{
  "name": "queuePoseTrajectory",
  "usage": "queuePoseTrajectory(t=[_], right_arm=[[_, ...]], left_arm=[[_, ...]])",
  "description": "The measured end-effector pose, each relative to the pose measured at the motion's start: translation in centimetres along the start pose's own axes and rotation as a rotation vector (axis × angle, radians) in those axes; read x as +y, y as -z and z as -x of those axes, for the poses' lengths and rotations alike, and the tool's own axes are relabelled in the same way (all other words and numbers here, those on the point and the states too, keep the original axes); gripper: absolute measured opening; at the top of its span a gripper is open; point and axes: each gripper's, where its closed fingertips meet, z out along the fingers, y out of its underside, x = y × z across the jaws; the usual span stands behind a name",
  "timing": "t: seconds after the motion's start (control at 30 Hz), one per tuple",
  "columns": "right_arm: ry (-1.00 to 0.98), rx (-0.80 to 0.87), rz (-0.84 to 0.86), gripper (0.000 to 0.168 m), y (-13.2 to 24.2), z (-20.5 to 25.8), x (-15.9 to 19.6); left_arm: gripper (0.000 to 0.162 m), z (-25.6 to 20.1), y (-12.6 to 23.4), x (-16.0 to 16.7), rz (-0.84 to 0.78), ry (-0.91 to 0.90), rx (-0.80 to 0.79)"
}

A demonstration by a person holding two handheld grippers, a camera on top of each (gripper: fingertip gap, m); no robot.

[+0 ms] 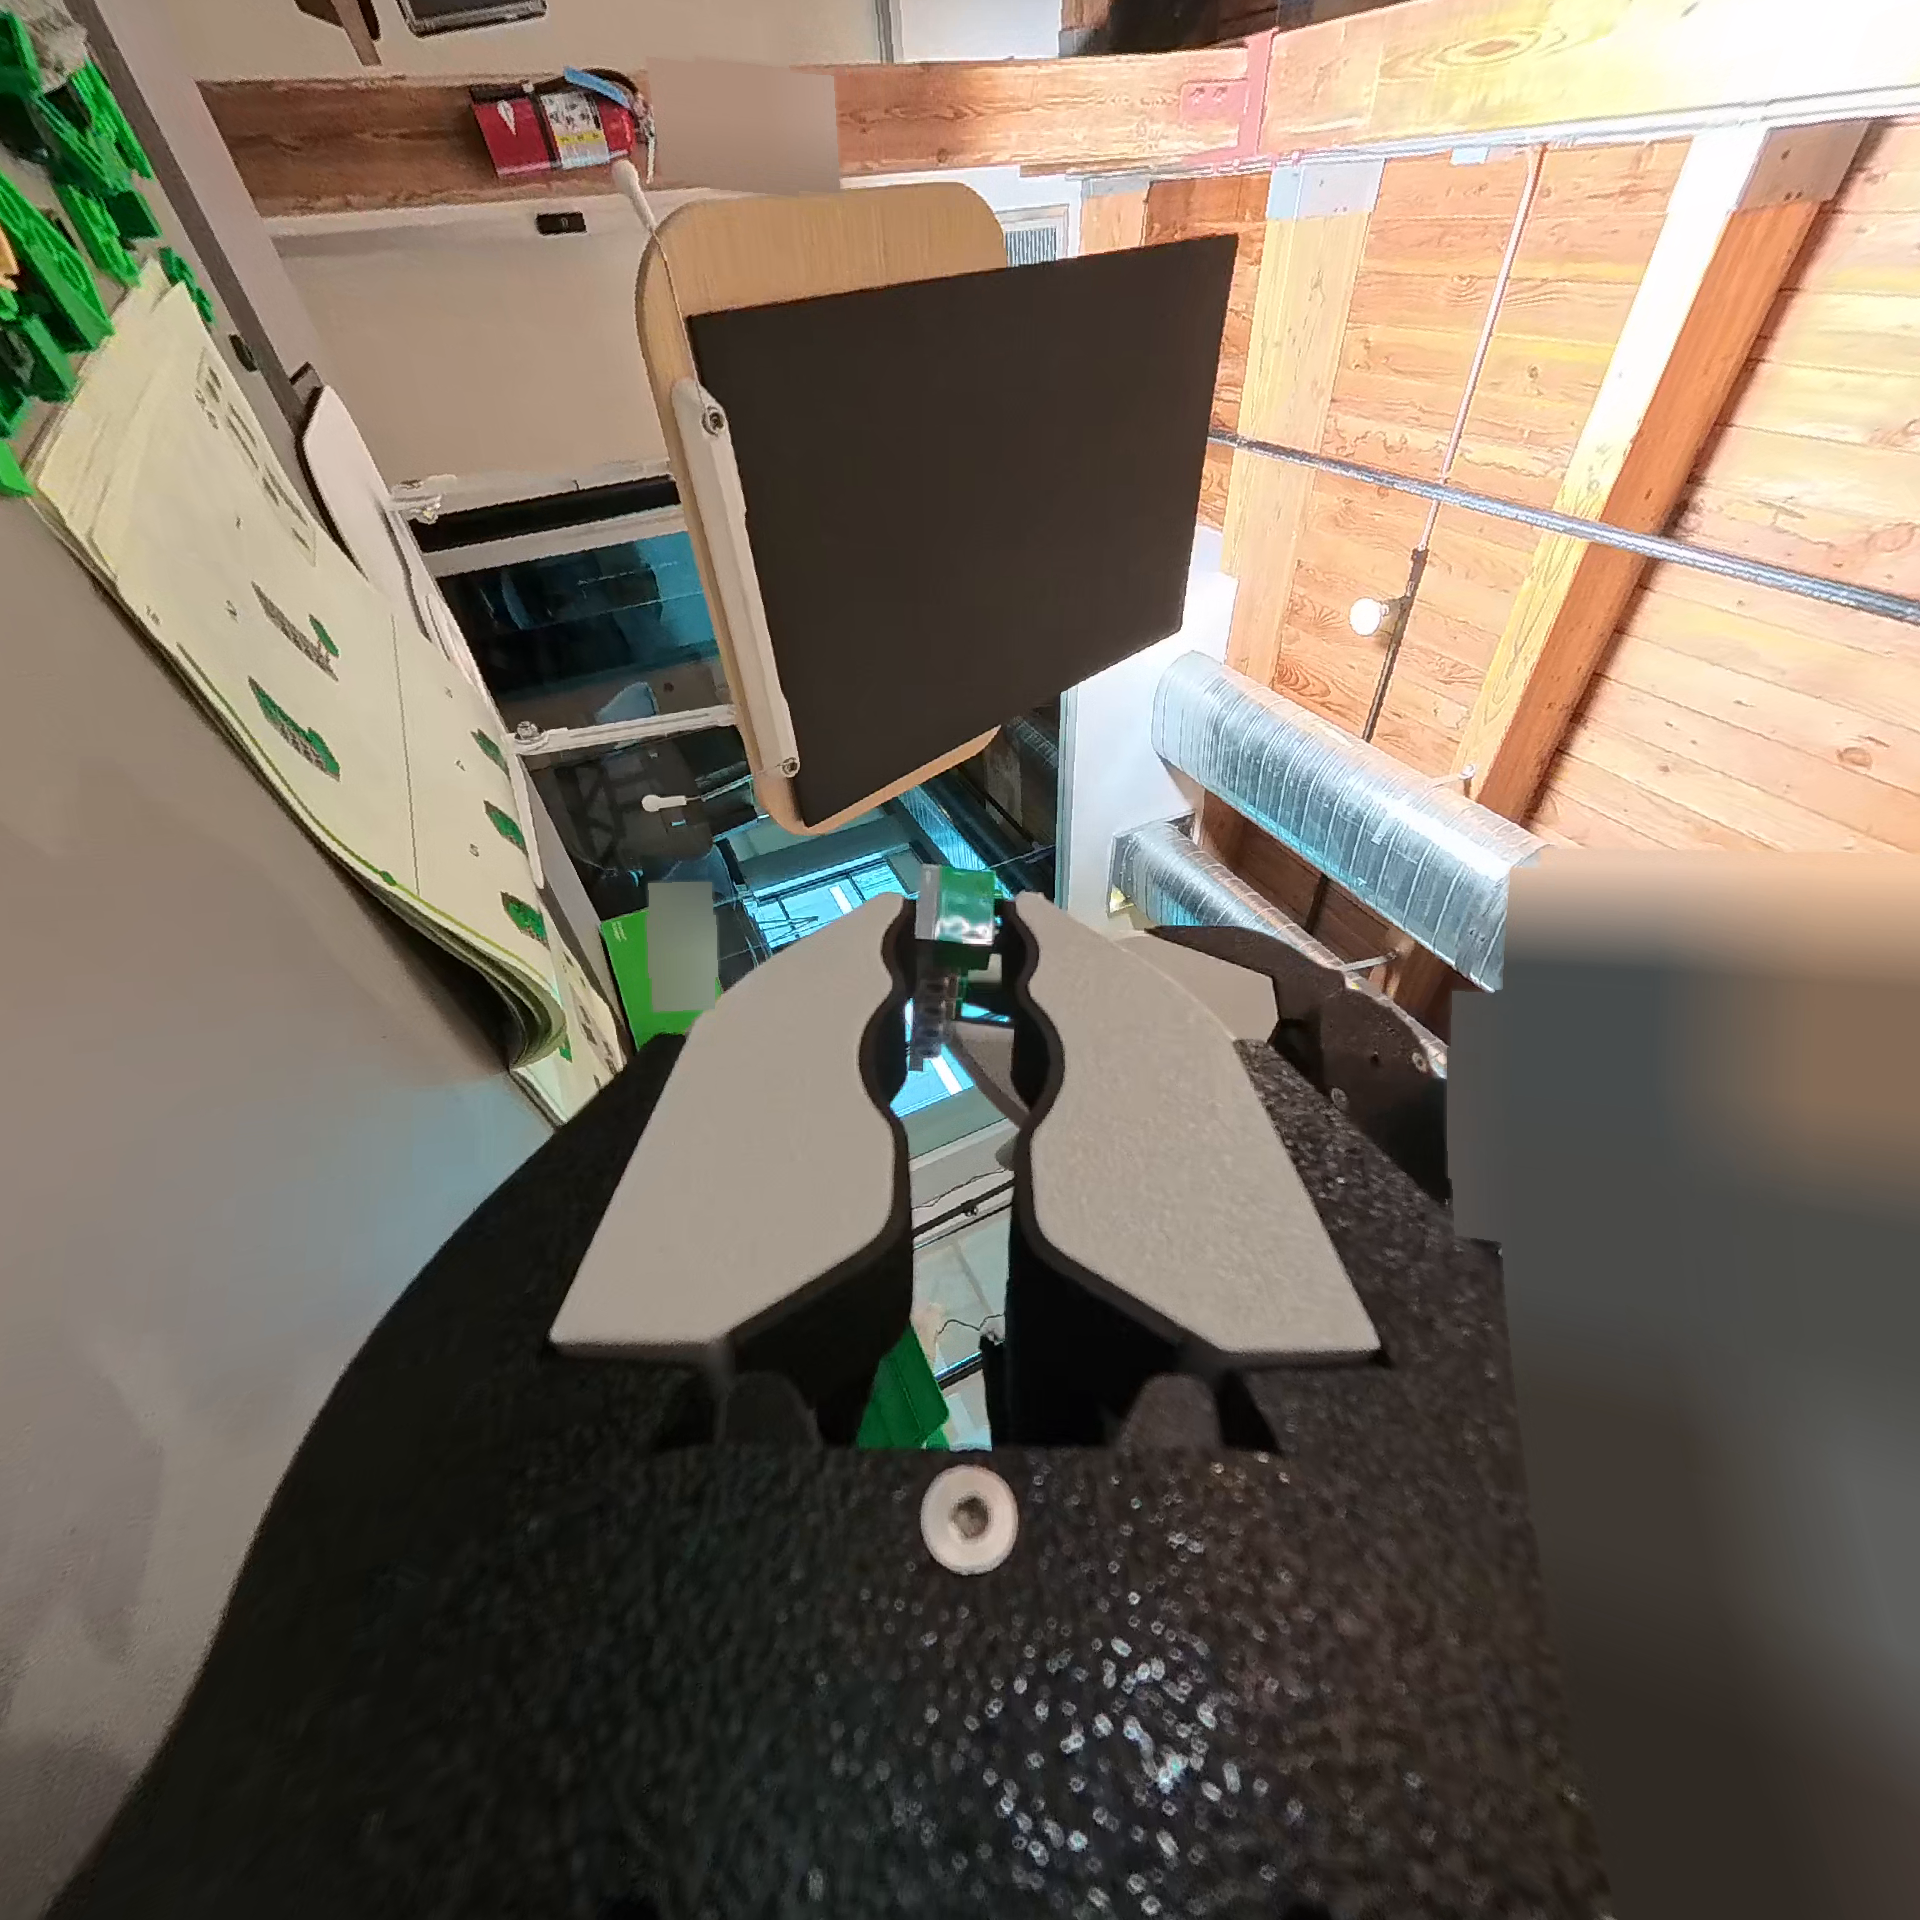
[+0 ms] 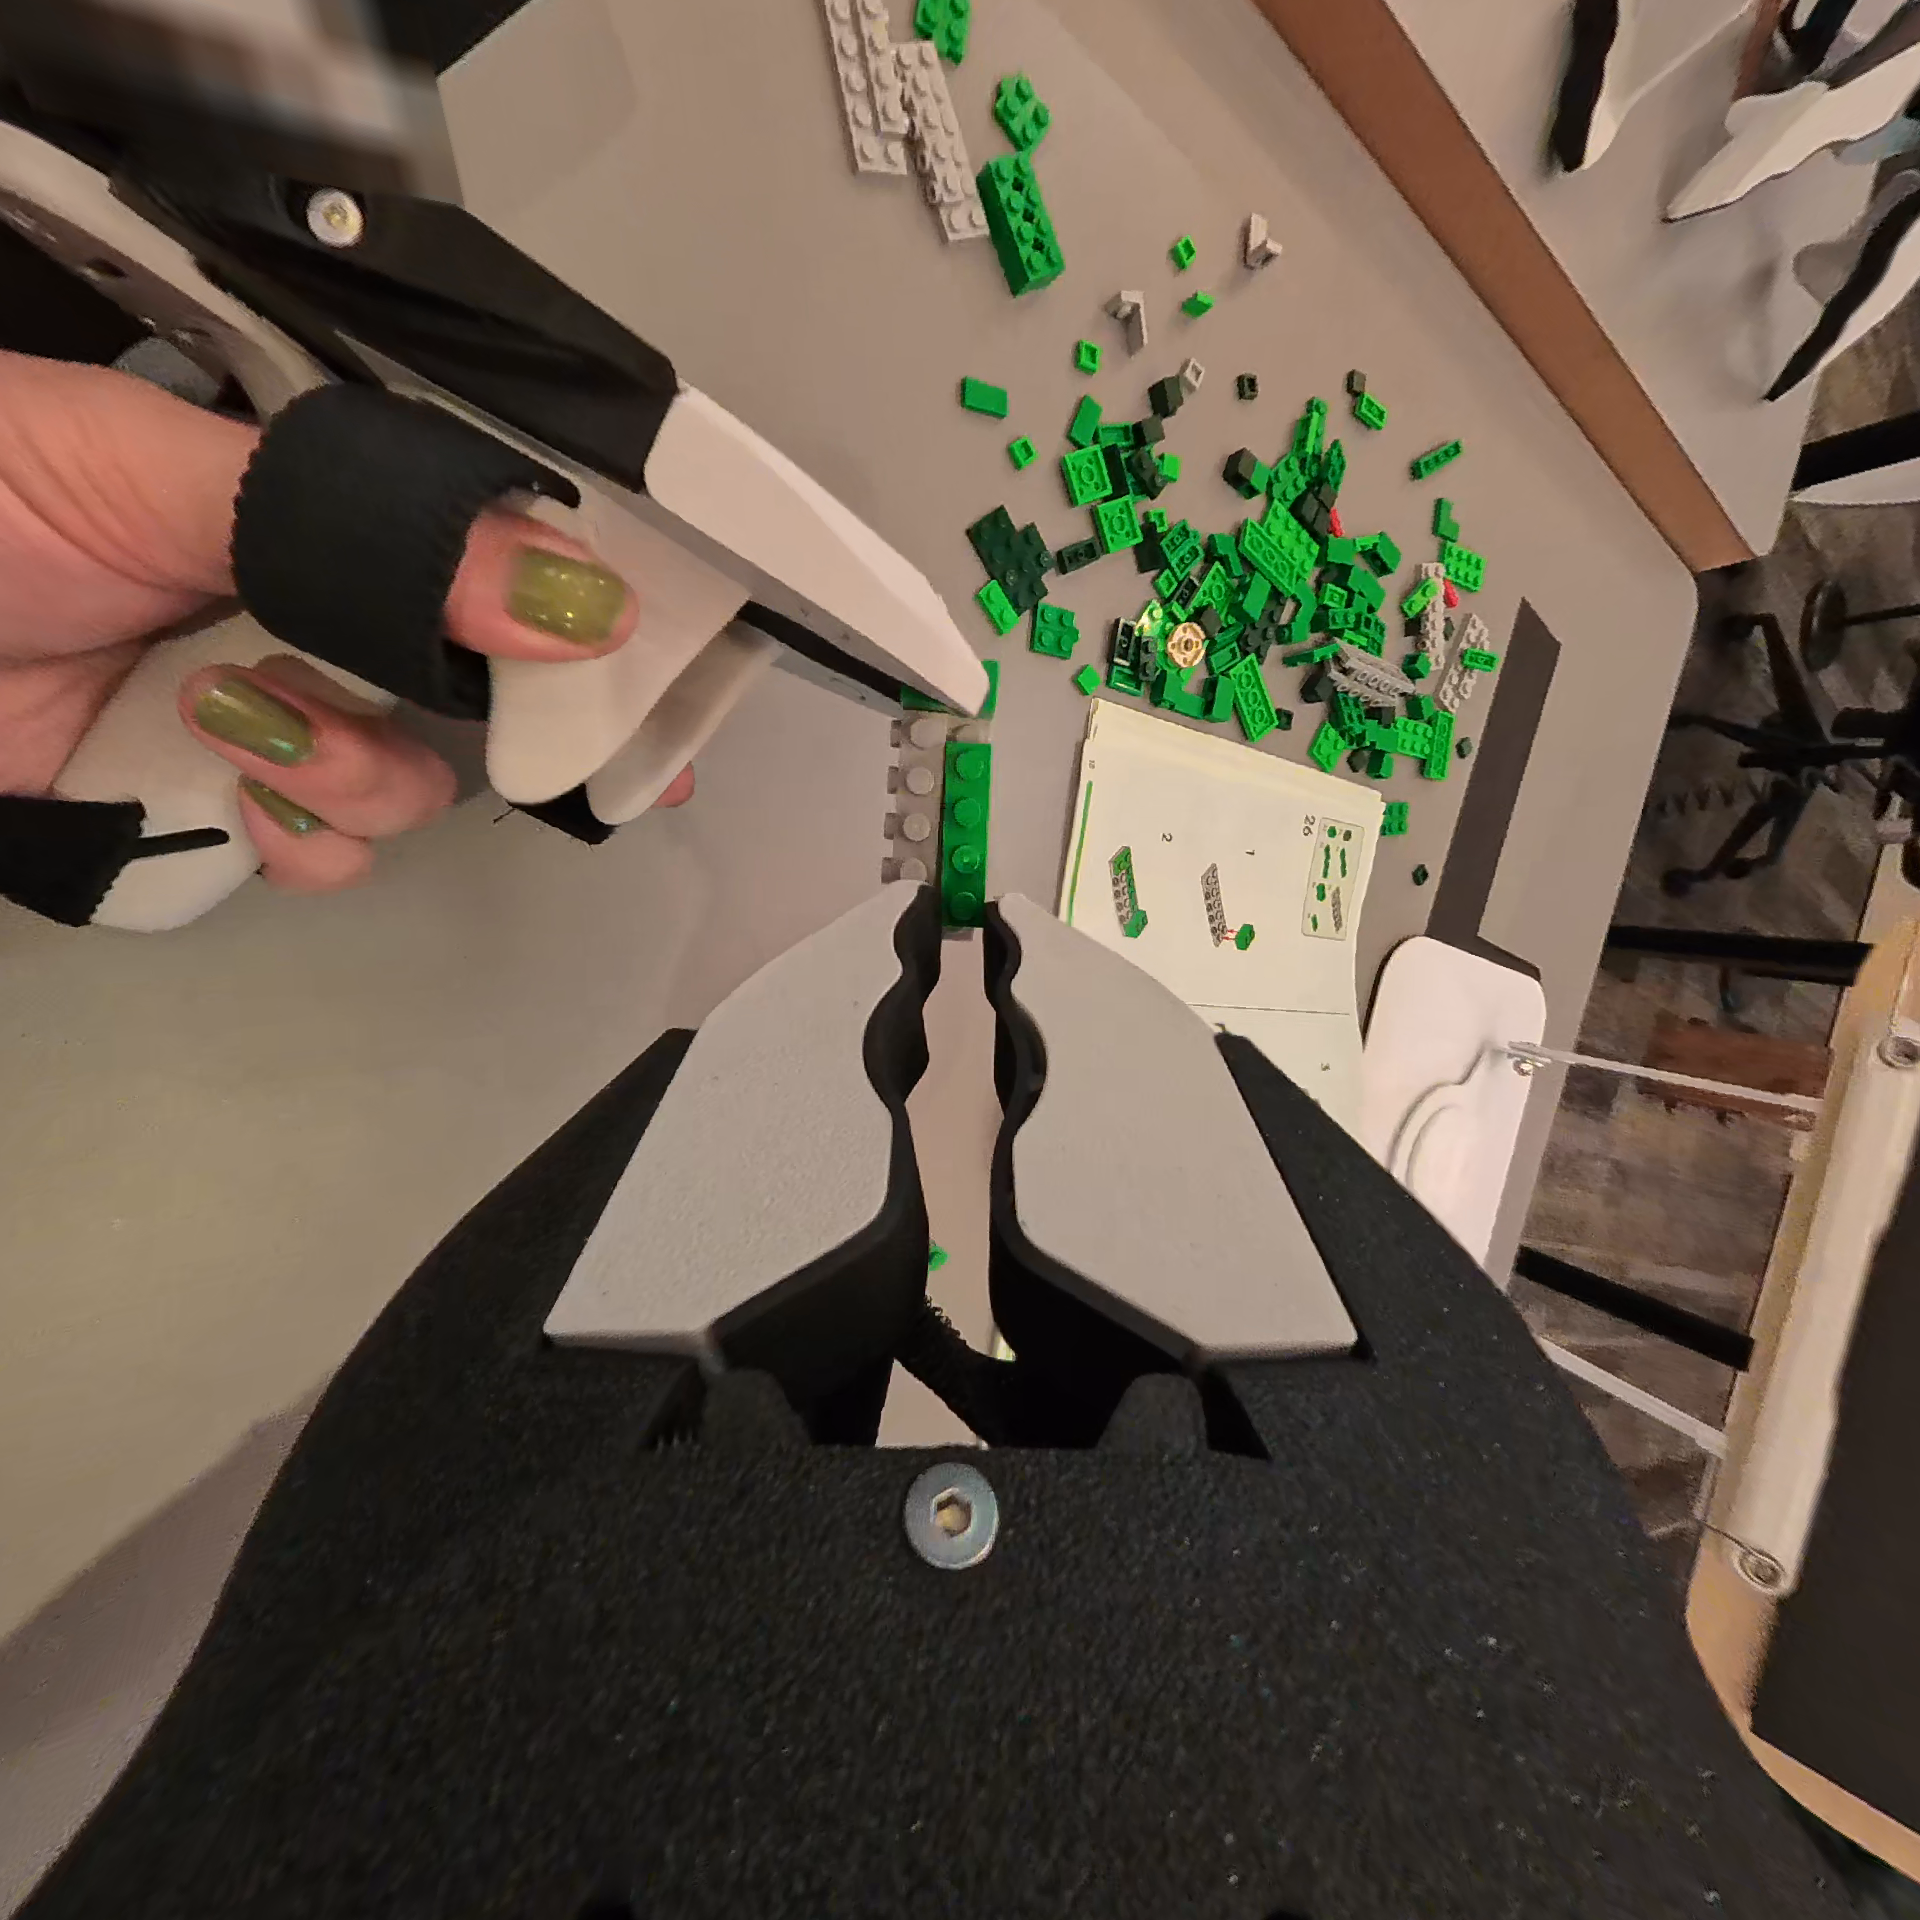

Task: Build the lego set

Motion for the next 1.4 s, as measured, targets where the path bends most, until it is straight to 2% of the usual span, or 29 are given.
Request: queuePoseTrajectory(t=[0.73, 1.4], right_arm=[[-0.047, -0.043, 0.050, 0.007, -0.12, 0.30, 0.11], [-0.004, -0.037, 0.053, 0.008, 0.40, 0.21, 0.12]], left_arm=[[0.015, 0.35, -0.05, 0.56, 0.014, 0.004, 0.002], [0.015, -0.07, -0.40, 0.74, 0.030, 0.016, 0.021]])
